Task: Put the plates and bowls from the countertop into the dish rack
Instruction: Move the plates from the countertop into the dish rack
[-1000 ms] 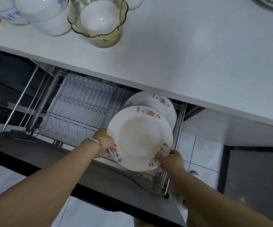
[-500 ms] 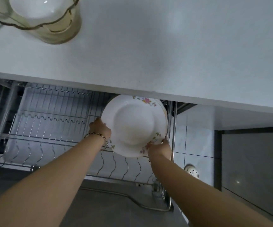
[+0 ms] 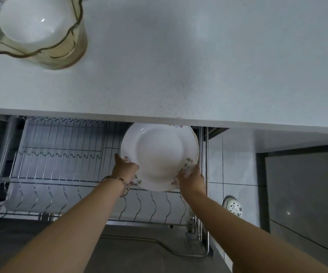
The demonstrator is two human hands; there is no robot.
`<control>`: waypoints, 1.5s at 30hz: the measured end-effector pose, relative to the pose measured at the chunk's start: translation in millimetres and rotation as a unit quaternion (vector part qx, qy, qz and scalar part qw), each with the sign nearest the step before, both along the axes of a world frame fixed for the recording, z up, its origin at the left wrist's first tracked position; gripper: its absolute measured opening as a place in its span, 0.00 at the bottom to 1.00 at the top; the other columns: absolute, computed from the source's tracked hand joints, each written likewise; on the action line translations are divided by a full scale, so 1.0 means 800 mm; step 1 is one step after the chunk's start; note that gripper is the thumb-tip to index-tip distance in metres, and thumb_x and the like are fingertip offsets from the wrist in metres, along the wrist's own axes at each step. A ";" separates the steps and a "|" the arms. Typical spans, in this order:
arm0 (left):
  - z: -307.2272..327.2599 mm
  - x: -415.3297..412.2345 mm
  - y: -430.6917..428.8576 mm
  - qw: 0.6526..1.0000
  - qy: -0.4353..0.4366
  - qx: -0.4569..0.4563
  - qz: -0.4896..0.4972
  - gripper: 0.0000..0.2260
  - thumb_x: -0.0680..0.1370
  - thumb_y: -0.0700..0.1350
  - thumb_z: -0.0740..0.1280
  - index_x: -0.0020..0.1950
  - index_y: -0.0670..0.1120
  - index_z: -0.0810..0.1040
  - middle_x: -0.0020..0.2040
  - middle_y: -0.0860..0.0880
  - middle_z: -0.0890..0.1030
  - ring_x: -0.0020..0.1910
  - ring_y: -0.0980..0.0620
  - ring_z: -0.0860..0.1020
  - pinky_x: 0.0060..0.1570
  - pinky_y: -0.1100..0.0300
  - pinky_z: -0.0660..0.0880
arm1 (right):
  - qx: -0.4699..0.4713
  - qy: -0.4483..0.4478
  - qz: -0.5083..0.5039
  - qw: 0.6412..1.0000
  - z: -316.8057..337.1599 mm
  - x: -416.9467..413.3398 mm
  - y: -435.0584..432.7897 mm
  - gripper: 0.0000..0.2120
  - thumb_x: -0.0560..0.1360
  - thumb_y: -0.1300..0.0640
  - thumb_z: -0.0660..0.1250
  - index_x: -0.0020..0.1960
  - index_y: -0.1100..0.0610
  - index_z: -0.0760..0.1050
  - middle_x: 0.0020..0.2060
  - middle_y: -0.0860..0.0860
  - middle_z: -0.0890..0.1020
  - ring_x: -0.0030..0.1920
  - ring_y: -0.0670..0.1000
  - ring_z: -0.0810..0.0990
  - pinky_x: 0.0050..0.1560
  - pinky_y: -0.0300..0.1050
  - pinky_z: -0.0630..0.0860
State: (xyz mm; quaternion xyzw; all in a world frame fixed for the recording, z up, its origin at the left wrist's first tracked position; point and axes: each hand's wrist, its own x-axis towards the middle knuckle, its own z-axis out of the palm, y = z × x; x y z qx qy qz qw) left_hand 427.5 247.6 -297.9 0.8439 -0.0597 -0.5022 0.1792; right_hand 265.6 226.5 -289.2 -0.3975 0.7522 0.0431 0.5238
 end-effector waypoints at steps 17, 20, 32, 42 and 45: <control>0.260 -0.291 -0.153 0.915 -0.022 -0.217 -0.339 0.10 0.74 0.35 0.63 0.37 0.48 0.75 0.43 0.43 0.81 0.46 0.44 0.80 0.54 0.53 0.77 | -0.029 0.003 0.234 0.972 0.257 -0.306 -0.117 0.18 0.78 0.58 0.58 0.66 0.58 0.73 0.62 0.56 0.79 0.62 0.54 0.78 0.59 0.42 0.73; 0.287 -0.378 -0.200 0.901 -0.004 -0.213 -0.377 0.06 0.74 0.36 0.64 0.45 0.45 0.79 0.44 0.44 0.80 0.44 0.45 0.78 0.42 0.62 0.73 | -0.083 0.018 0.203 0.975 0.299 -0.396 -0.178 0.17 0.77 0.61 0.59 0.64 0.61 0.75 0.60 0.58 0.80 0.58 0.54 0.79 0.60 0.42 0.73; 0.275 -0.731 -0.299 0.886 0.155 -0.087 -0.427 0.09 0.76 0.35 0.58 0.40 0.48 0.69 0.35 0.47 0.73 0.29 0.53 0.73 0.27 0.65 0.66 | -0.100 0.207 0.198 0.953 0.364 -0.775 -0.358 0.19 0.75 0.62 0.62 0.66 0.57 0.73 0.64 0.55 0.76 0.64 0.55 0.74 0.61 0.40 0.70; 0.243 -0.855 -0.269 0.876 0.209 -0.041 -0.433 0.11 0.76 0.35 0.58 0.39 0.45 0.75 0.34 0.48 0.77 0.30 0.50 0.78 0.30 0.63 0.77 | 0.044 0.285 0.277 0.917 0.287 -0.890 -0.335 0.19 0.78 0.62 0.55 0.29 0.54 0.59 0.24 0.50 0.72 0.32 0.52 0.70 0.37 0.41 0.68; 0.241 -0.858 -0.259 0.885 0.208 -0.060 -0.412 0.14 0.76 0.35 0.56 0.52 0.43 0.79 0.47 0.40 0.81 0.45 0.45 0.81 0.46 0.54 0.78 | 0.028 0.266 0.304 0.914 0.290 -0.891 -0.329 0.13 0.80 0.60 0.53 0.36 0.55 0.63 0.44 0.54 0.73 0.47 0.54 0.72 0.38 0.41 0.69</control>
